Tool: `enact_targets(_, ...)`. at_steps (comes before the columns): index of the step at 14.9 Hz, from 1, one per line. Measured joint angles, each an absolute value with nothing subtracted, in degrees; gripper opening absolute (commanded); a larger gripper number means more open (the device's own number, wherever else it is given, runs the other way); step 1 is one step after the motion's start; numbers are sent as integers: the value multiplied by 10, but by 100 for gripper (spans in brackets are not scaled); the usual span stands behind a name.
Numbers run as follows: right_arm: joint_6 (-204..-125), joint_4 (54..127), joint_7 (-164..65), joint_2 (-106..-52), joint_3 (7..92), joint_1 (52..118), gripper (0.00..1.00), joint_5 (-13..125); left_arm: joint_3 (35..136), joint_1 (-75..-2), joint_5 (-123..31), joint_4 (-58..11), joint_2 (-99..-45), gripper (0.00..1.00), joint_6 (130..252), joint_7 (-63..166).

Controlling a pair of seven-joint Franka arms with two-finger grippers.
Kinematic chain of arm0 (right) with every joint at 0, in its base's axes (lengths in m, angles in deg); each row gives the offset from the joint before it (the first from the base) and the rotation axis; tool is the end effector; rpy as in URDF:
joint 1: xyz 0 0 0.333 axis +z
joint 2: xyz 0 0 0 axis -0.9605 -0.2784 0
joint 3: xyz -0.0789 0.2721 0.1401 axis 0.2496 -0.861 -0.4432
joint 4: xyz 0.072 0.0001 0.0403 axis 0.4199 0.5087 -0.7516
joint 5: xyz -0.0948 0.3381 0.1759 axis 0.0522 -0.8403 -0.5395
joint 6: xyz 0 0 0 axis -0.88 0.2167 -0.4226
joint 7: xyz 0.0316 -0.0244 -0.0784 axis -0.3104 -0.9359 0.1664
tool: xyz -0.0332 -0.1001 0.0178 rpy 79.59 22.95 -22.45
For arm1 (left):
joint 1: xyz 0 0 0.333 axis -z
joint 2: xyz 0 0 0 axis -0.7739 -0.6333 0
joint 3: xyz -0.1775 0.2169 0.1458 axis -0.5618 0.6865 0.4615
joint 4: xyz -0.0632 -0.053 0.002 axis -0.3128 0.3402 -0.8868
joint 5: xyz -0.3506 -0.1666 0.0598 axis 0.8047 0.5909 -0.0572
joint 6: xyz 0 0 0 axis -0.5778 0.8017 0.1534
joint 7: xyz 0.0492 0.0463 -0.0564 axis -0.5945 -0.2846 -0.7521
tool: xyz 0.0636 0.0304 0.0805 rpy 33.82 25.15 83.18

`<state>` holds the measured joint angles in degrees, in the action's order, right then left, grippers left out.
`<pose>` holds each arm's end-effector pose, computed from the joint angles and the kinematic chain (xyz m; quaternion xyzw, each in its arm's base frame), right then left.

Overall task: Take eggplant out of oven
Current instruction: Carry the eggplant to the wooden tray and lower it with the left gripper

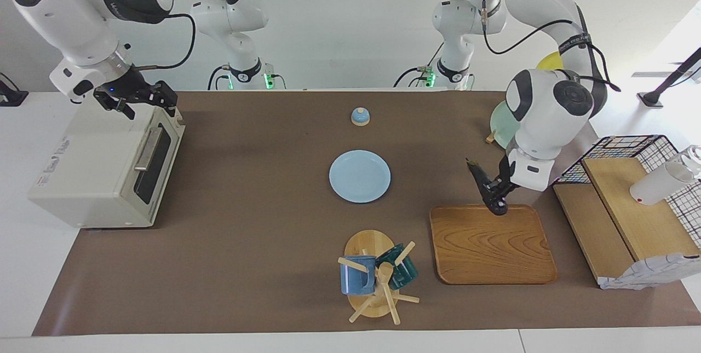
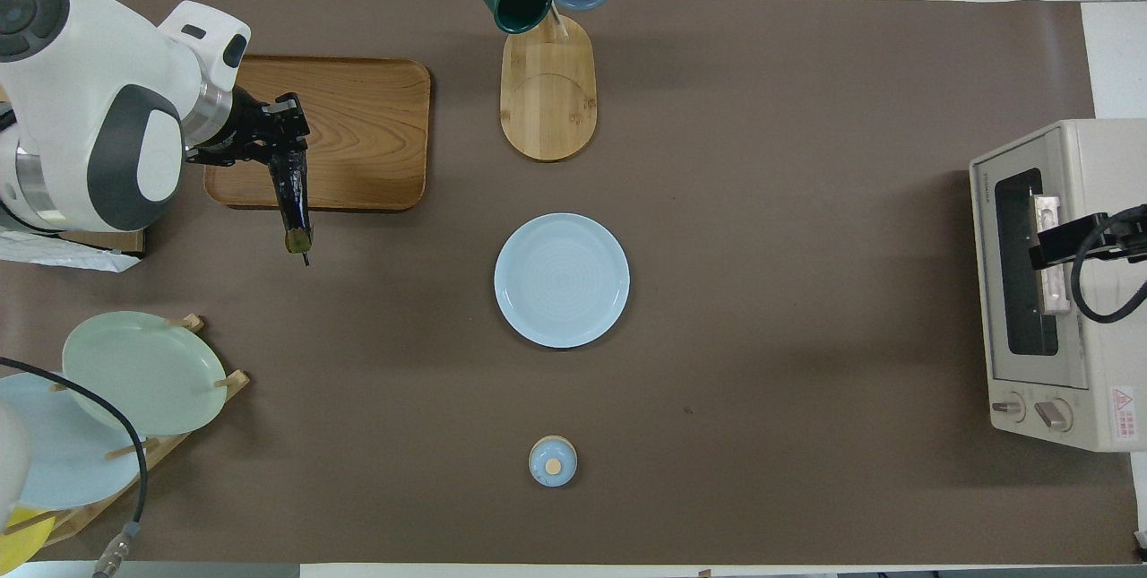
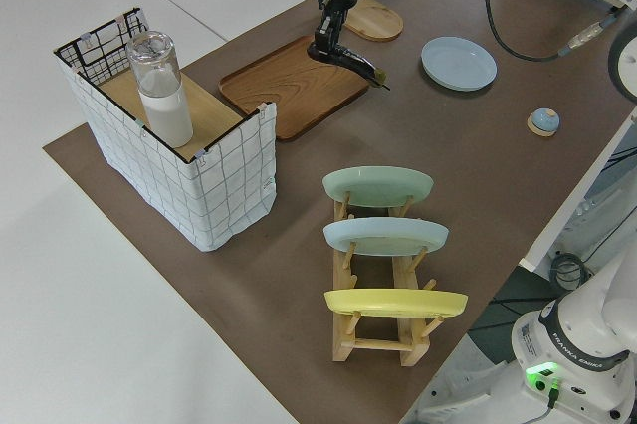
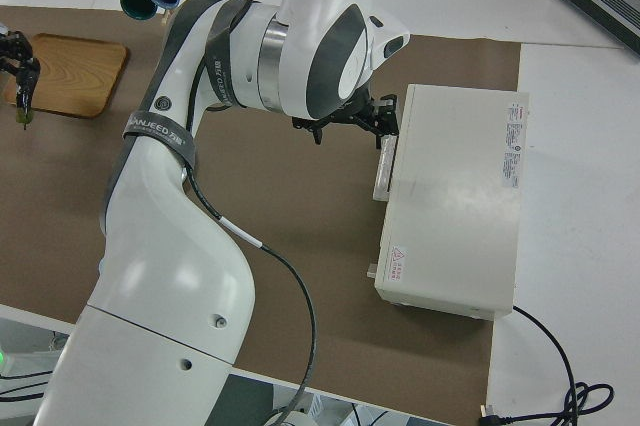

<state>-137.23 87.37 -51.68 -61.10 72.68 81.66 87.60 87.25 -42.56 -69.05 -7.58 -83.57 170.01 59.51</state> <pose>0.5280 -0.0775 0.5663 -0.9976 -0.0227 0.0643 0.0082 0.6580 -0.1094 0.4116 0.9910 0.1297 0.0159 0.0286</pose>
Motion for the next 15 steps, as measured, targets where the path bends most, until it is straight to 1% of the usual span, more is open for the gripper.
enact_targets(4, -1372, 874, -517, -609, 726, 815, 100, 876, 868, -422, -712, -18, -926, 0, 1729, 537)
enact_targets(6, -1372, 874, -517, -609, 726, 816, 100, 876, 868, -422, -716, -7, -955, 0, 1760, 522)
enact_targets(8, -1372, 874, -517, -609, 726, 817, 100, 876, 869, -425, -720, -2, -963, 0, 1769, 509)
enact_targets(15, -1372, 874, -517, -608, 726, 815, 100, 876, 869, -428, -721, 0, -962, 0, 1781, 490)
